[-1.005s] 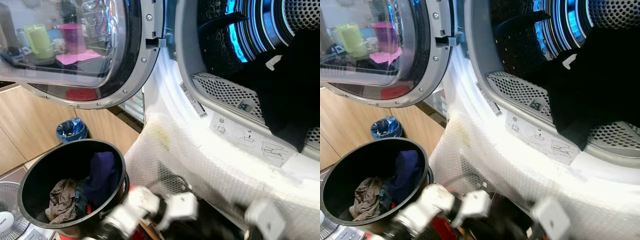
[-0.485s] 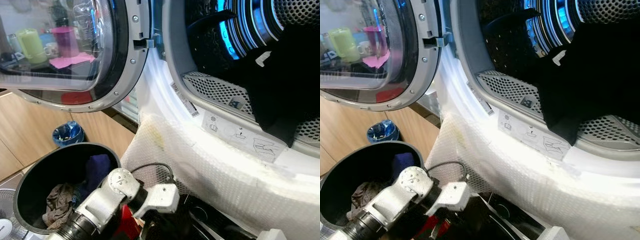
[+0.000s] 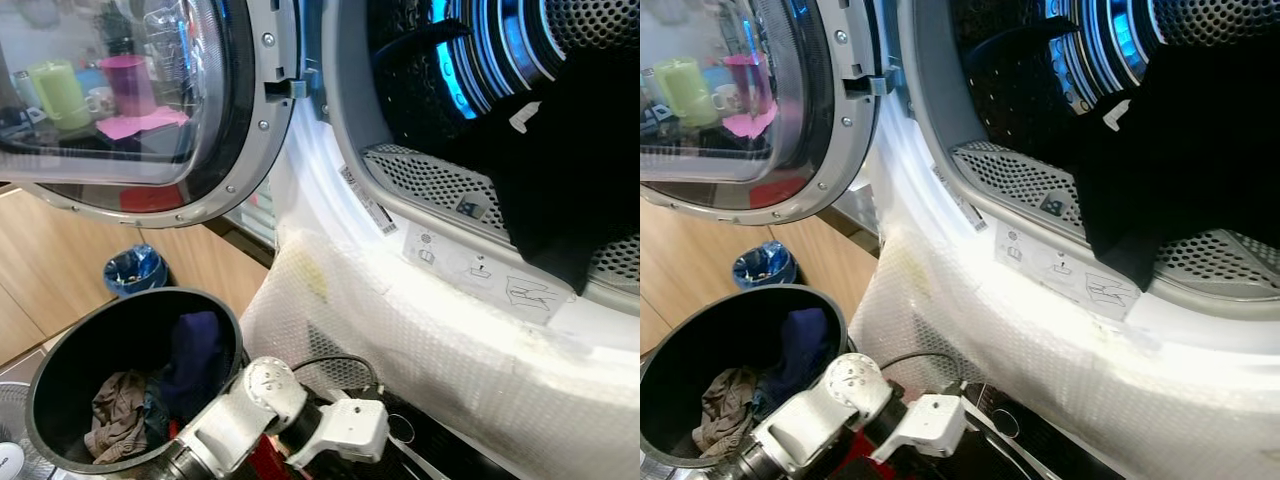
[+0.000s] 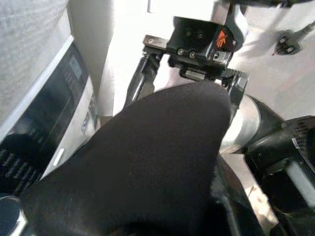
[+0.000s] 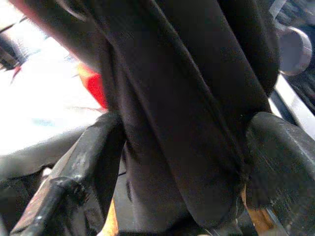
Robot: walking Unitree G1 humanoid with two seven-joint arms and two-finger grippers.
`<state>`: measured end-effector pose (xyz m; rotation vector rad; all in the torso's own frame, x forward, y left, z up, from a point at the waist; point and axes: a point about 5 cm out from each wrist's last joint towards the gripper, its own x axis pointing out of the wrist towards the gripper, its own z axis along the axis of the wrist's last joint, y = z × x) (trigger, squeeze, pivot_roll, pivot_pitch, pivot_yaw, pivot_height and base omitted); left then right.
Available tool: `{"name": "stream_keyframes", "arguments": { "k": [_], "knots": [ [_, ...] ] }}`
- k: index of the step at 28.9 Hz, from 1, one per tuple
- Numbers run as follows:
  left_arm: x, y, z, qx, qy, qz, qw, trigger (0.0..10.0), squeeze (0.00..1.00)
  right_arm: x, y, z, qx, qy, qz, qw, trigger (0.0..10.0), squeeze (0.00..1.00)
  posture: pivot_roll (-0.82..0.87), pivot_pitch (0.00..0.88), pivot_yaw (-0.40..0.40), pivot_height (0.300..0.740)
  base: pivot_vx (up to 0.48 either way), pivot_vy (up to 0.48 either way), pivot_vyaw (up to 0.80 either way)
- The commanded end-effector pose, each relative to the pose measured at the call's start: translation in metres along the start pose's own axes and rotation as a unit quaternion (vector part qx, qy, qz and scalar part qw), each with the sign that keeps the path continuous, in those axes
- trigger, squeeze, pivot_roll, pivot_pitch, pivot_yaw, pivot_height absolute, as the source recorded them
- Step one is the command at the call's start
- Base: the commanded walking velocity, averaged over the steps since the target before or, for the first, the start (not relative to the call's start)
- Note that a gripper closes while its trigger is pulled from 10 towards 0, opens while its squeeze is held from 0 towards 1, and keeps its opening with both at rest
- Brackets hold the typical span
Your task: Clothes washing
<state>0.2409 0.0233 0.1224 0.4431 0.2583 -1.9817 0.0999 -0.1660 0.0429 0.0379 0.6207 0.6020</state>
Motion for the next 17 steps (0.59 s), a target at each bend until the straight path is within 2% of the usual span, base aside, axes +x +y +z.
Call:
{"name": "stream_keyframes", "arguments": {
  "k": [1, 12, 14, 17],
  "knots": [
    [0.004, 0.002, 0.007, 0.01, -0.009, -0.003, 1.0, 0.0, 0.0, 0.002, 0.003, -0.005, 0.014, -0.008, 0.001, 1.0, 10.0, 0.0, 0.04, 0.09, 0.039, 0.74, 0.0, 0.0, 0.0],
    [0.012, 0.012, 0.018, 0.021, -0.032, 0.017, 0.999, 0.0, 0.0, 0.017, 0.017, -0.011, 0.069, -0.051, 0.033, 0.996, 10.0, 0.0, 0.04, 0.096, 0.048, 0.74, 0.0, 0.0, 0.0],
    [0.012, 0.012, 0.019, 0.021, -0.033, 0.016, 0.999, 0.0, 0.0, 0.02, 0.015, -0.01, 0.076, -0.063, 0.021, 0.995, 10.0, 0.0, 0.04, 0.098, 0.049, 0.74, 0.0, 0.0, 0.0],
    [0.013, 0.013, 0.021, 0.021, -0.036, 0.016, 0.999, 0.0, 0.0, 0.029, 0.002, -0.013, 0.08, -0.071, -0.036, 0.994, 10.0, 0.0, 0.04, 0.102, 0.05, 0.74, 0.0, 0.0, 0.0]
  ]
}}
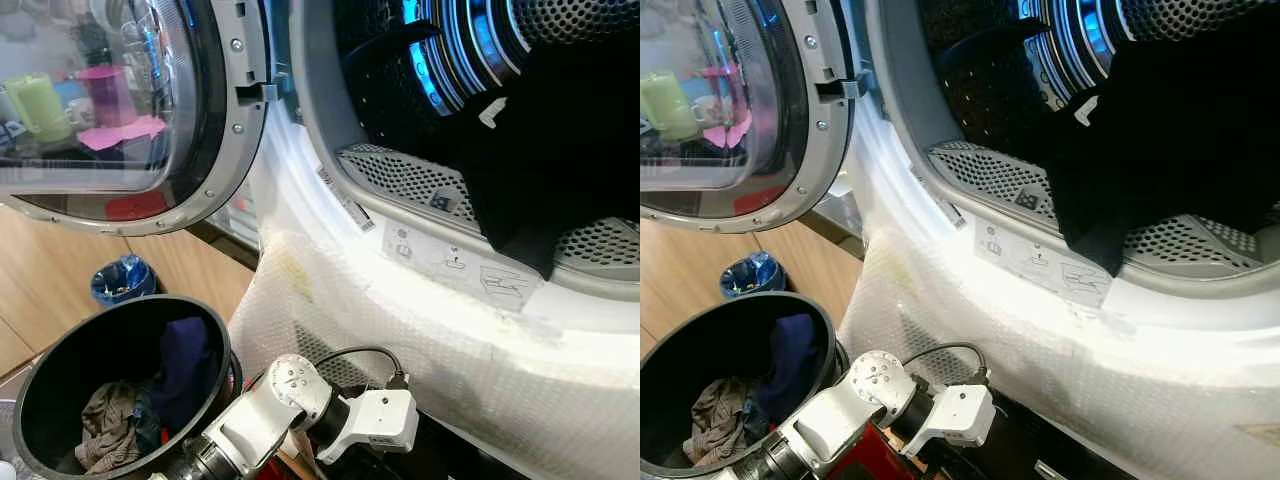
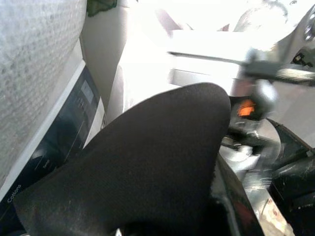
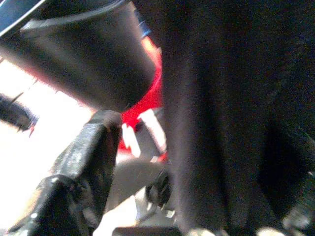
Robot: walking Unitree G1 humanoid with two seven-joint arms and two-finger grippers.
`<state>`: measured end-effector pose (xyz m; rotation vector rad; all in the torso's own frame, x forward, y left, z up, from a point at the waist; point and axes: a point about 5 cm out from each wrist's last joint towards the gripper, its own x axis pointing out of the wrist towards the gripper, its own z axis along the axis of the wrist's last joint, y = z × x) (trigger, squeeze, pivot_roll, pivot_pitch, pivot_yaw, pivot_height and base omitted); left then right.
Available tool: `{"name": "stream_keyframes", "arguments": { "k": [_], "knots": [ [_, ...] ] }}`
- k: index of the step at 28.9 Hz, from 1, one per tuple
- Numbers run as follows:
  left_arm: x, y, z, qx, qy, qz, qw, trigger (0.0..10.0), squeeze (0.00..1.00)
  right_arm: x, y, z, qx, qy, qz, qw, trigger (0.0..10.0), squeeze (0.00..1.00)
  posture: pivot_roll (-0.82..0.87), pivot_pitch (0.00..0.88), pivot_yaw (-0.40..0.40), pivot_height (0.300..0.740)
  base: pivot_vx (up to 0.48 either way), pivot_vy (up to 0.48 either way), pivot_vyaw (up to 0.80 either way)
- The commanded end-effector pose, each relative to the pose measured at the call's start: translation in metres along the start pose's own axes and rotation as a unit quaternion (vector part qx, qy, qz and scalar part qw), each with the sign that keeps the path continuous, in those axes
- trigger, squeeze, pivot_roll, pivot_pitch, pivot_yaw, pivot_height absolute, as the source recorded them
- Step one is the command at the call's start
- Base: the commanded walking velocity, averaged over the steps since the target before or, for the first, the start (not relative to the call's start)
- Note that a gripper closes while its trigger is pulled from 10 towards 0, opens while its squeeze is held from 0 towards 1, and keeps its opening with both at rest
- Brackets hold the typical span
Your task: Clothes washing
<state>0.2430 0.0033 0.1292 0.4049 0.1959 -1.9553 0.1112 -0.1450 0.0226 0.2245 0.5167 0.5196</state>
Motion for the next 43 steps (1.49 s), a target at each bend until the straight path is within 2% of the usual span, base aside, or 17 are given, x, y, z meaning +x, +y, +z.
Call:
{"name": "stream_keyframes", "arguments": {
  "k": [1, 2, 3, 4, 10, 14, 20, 23, 24, 25, 34, 43],
  "knots": [
    [0.001, 0.002, 0.009, 0.011, -0.012, -0.005, 1.0, 0.0, 0.0, 0.002, -0.015, -0.006, -0.009, 0.008, -0.063, 0.998, 10.0, 0.0, 0.04, 0.102, 0.05, 0.74, 0.0, 0.0, 0.0],
    [0.001, 0.002, 0.009, 0.011, -0.013, -0.005, 1.0, 0.0, 0.0, 0.004, -0.024, -0.008, -0.007, 0.008, -0.098, 0.995, 10.0, 0.0, 0.04, 0.103, 0.053, 0.74, 0.0, 0.0, 0.0],
    [0.001, 0.002, 0.009, 0.011, -0.013, -0.005, 1.0, 0.0, 0.0, 0.004, -0.024, -0.008, -0.007, 0.008, -0.098, 0.995, 10.0, 0.0, 0.04, 0.103, 0.053, 0.74, 0.0, 0.0, 0.0],
    [0.001, 0.002, 0.009, 0.011, -0.013, -0.006, 1.0, 0.0, 0.0, 0.005, -0.03, -0.005, -0.003, -0.008, -0.125, 0.992, 10.0, 0.0, 0.05, 0.103, 0.054, 0.74, 0.0, 0.0, 0.0],
    [0.001, 0.001, 0.01, 0.01, -0.012, -0.009, 1.0, 0.0, 0.0, 0.006, -0.028, -0.005, 0.005, -0.025, -0.11, 0.994, 10.0, 0.0, 0.05, 0.103, 0.054, 0.74, 0.0, 0.0, 0.0],
    [0.0, 0.002, 0.011, 0.012, -0.013, -0.008, 1.0, 0.0, 0.0, 0.006, -0.027, -0.025, 0.004, 0.01, -0.108, 0.994, 10.0, 0.0, 0.05, 0.104, 0.058, 0.74, 0.0, 0.0, 0.0],
    [0.0, 0.002, 0.011, 0.013, -0.014, -0.007, 1.0, 0.0, 0.0, 0.008, -0.027, -0.034, 0.012, 0.017, -0.105, 0.994, 10.0, 0.0, 0.04, 0.104, 0.059, 0.74, 0.0, 0.0, 0.0],
    [0.0, 0.002, 0.011, 0.013, -0.015, -0.006, 1.0, 0.0, 0.0, 0.01, -0.031, -0.03, 0.021, -0.004, -0.118, 0.993, 10.0, 0.0, 0.05, 0.104, 0.057, 0.74, 0.0, 0.0, 0.0],
    [0.0, 0.003, 0.011, 0.013, -0.015, -0.005, 1.0, 0.0, 0.0, 0.01, -0.032, -0.029, 0.02, -0.006, -0.122, 0.992, 6.6, 0.0, 0.05, 0.104, 0.057, 0.74, 0.0, 0.0, 0.0],
    [0.0, 0.003, 0.011, 0.013, -0.015, -0.005, 1.0, 0.0, 0.0, 0.012, -0.033, -0.028, 0.02, -0.009, -0.124, 0.992, 0.0, 0.0, 0.05, 0.104, 0.057, 0.74, 0.0, 0.0, 0.0],
    [0.002, 0.002, 0.013, 0.012, -0.019, -0.006, 1.0, 0.0, 0.0, 0.017, -0.03, -0.024, 0.023, -0.029, -0.106, 0.994, 0.0, 0.0, 0.05, 0.103, 0.058, 0.74, 0.0, 0.0, 0.0],
    [0.001, 0.002, 0.013, 0.013, -0.019, -0.005, 1.0, 0.0, 0.0, 0.018, -0.034, -0.02, 0.029, -0.047, -0.114, 0.992, 0.0, 0.0, 0.06, 0.102, 0.052, 0.74, 0.0, 0.0, 0.0]
  ]
}}
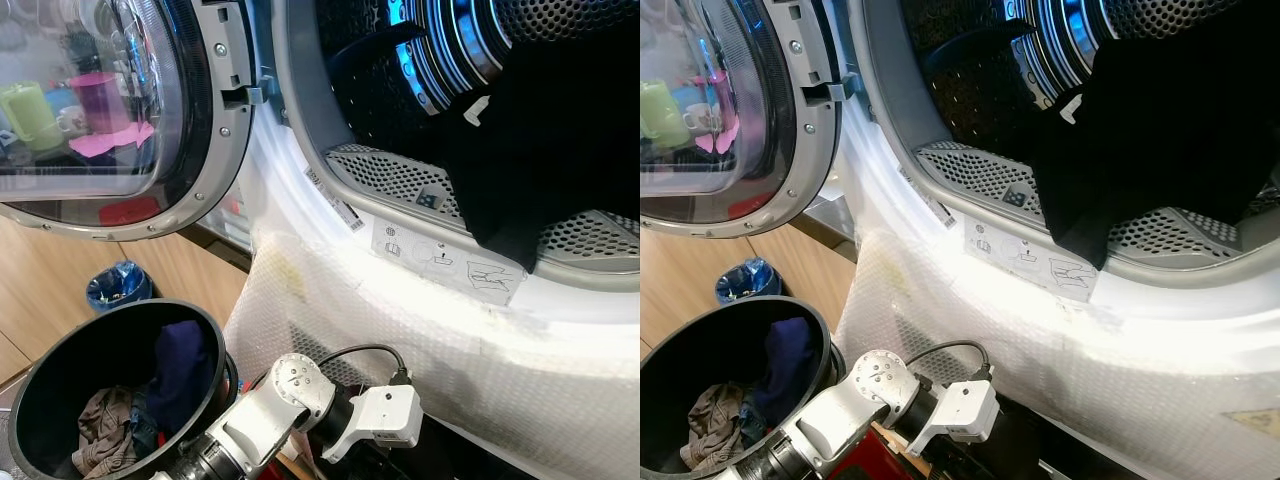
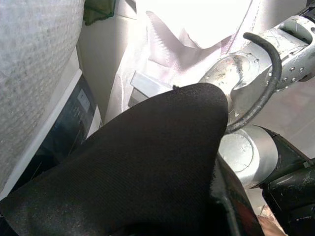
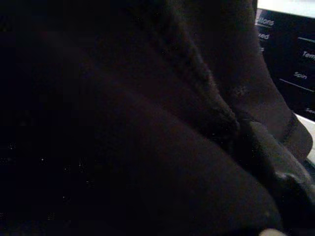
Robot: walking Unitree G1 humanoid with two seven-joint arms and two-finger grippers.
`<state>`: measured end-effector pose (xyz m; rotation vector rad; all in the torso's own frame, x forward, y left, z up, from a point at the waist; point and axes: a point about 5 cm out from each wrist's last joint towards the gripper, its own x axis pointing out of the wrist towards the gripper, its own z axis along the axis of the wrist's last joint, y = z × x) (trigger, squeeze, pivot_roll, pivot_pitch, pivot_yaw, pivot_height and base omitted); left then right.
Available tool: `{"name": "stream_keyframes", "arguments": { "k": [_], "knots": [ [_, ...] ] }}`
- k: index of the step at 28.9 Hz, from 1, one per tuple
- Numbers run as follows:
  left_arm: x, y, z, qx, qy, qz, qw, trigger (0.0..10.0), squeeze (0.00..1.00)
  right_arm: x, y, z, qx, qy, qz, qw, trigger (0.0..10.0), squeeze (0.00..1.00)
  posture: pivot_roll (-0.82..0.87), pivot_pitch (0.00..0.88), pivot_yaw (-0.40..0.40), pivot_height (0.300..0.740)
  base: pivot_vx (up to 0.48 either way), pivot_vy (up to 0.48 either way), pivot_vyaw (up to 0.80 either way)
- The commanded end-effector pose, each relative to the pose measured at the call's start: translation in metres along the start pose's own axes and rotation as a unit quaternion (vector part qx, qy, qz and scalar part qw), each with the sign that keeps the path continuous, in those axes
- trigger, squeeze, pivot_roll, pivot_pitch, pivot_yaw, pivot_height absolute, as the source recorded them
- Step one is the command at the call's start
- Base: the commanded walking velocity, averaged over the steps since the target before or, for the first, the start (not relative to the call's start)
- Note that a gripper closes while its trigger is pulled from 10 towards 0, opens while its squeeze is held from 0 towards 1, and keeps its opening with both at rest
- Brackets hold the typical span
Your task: Clothes washing
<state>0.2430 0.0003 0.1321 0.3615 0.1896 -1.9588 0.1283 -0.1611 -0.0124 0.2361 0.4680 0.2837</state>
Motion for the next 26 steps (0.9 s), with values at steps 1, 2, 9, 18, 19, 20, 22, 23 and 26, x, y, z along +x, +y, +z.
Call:
{"name": "stream_keyframes", "arguments": {
  "k": [1, 2, 9, 18, 19, 20, 22, 23, 26],
  "knots": [
    [0.0001, 0.0006, 0.0095, 0.021, -0.003, -0.004, 1.0, 0.0, 0.0, -0.0001, -0.0019, 0.0003, 0.004, -0.008, -0.006, 1.0, 0.0, 0.0, 0.06, 0.102, 0.052, 0.74, 0.0, 0.0, 0.0],
    [-0.0001, 0.0006, 0.0095, 0.021, -0.003, -0.004, 1.0, 0.0, 0.0, 0.001, -0.0018, 0.0012, 0.005, -0.01, -0.004, 1.0, 0.0, 0.0, 0.06, 0.102, 0.052, 0.74, 0.0, 0.0, 0.0],
    [-0.002, 0.0007, 0.0095, 0.02, -0.004, 0.001, 1.0, 0.0, 0.0, 0.0028, -0.0005, 0.0016, 0.005, -0.011, 0.004, 1.0, 0.0, 0.0, 0.07, 0.102, 0.049, 0.74, 0.0, 0.0, 0.0],
    [-0.002, 0.0001, 0.01, 0.021, -0.005, 0.004, 1.0, 0.0, 0.0, 0.0049, -0.0023, 0.0046, 0.005, -0.017, 0.006, 1.0, 0.0, 0.0, 0.08, 0.101, 0.043, 0.74, 0.0, 0.0, 0.0],
    [-0.002, 0.0001, 0.0102, 0.021, -0.006, 0.005, 1.0, 0.0, 0.0, 0.0051, -0.0027, 0.0057, 0.004, -0.019, 0.007, 1.0, 0.0, 0.0, 0.08, 0.099, 0.04, 0.74, 0.0, 0.0, 0.0],
    [-0.0021, 0.0006, 0.0106, 0.022, -0.007, 0.007, 1.0, 0.0, 0.0, 0.0055, -0.003, 0.0068, 0.004, -0.022, 0.008, 1.0, 0.0, 0.0, 0.08, 0.099, 0.04, 0.74, 0.0, 0.0, 0.0],
    [-0.0024, 0.0011, 0.0109, 0.022, -0.008, 0.009, 1.0, 0.0, 0.0, 0.0059, -0.0034, 0.0074, 0.004, -0.023, 0.009, 1.0, 0.0, 0.0, 0.08, 0.099, 0.04, 0.74, 0.0, 0.0, 0.0],
    [-0.0026, 0.0012, 0.0108, 0.022, -0.008, 0.01, 1.0, 0.0, 0.0, 0.0062, -0.0035, 0.0081, 0.004, -0.024, 0.011, 1.0, 0.0, 0.0, 0.09, 0.099, 0.034, 0.74, 0.0, 0.0, 0.0],
    [-0.0031, 0.0009, 0.0107, 0.022, -0.008, 0.013, 1.0, 0.0, 0.0, 0.0069, -0.0035, 0.0094, 0.004, -0.026, 0.015, 1.0, 0.0, 0.0, 0.09, 0.096, 0.031, 0.74, 0.0, 0.0, 0.0]
  ]
}}
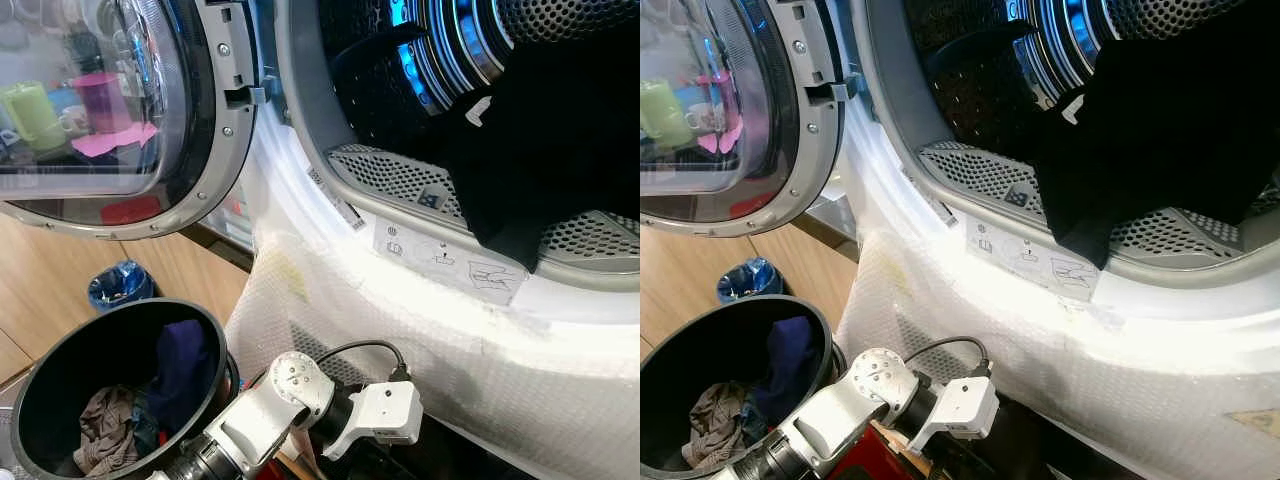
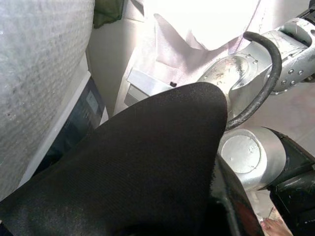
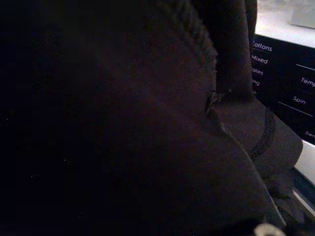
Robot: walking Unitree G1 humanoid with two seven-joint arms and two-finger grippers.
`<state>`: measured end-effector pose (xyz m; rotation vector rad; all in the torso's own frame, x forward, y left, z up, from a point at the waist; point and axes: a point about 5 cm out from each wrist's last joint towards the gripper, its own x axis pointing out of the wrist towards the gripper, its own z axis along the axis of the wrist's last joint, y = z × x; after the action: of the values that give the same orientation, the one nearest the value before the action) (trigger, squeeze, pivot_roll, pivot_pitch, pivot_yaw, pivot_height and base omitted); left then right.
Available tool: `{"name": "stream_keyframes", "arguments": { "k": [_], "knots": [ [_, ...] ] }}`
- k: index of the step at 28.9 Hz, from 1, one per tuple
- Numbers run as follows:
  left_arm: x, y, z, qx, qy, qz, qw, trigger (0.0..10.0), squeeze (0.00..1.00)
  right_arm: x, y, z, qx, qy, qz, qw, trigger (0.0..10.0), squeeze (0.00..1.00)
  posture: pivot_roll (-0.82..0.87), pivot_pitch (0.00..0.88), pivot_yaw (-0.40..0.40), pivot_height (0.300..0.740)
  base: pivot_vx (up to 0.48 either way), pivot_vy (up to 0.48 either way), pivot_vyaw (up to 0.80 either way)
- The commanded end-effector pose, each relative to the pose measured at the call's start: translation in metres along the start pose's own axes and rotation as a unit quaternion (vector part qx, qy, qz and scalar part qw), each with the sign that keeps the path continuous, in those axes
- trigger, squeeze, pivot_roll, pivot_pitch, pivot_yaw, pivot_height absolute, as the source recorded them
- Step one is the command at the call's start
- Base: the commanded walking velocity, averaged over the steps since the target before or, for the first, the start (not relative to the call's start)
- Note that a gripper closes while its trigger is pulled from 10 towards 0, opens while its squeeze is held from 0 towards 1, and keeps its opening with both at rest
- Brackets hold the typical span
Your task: Clothes washing
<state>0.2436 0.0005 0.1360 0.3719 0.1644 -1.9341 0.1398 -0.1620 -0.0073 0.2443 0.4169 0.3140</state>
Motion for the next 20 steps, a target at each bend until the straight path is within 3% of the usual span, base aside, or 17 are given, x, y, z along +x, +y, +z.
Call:
{"name": "stream_keyframes", "arguments": {
  "k": [1, 18, 19, 20],
  "knots": [
    [-0.002, 0.0, 0.007, 0.013, -0.007, -0.001, 1.0, 0.0, 0.0, -0.001, -0.001, 0.0, 0.007, -0.003, -0.002, 1.0, 0.0, 0.0, 0.09, 0.096, 0.031, 0.74, 0.0, 0.0, 0.0],
    [-0.004, 0.0, 0.007, 0.031, -0.002, 0.014, 0.999, 0.0, 0.0, 0.003, -0.002, 0.01, 0.009, -0.028, 0.009, 1.0, 0.0, 0.0, 0.1, 0.089, 0.037, 0.74, 0.0, 0.0, 0.0],
    [-0.004, 0.0, 0.006, 0.028, 0.001, 0.016, 0.999, 1.9, 0.0, 0.003, -0.001, 0.01, 0.01, -0.028, 0.01, 1.0, 0.0, 0.0, 0.1, 0.089, 0.038, 0.74, 0.0, 0.0, 0.0],
    [-0.004, 0.0, 0.005, 0.026, 0.001, 0.016, 1.0, 4.9, 0.15, 0.003, -0.001, 0.01, 0.01, -0.028, 0.01, 1.0, 0.0, 0.0, 0.1, 0.088, 0.038, 0.74, 0.0, 0.0, 0.0]
  ]
}}
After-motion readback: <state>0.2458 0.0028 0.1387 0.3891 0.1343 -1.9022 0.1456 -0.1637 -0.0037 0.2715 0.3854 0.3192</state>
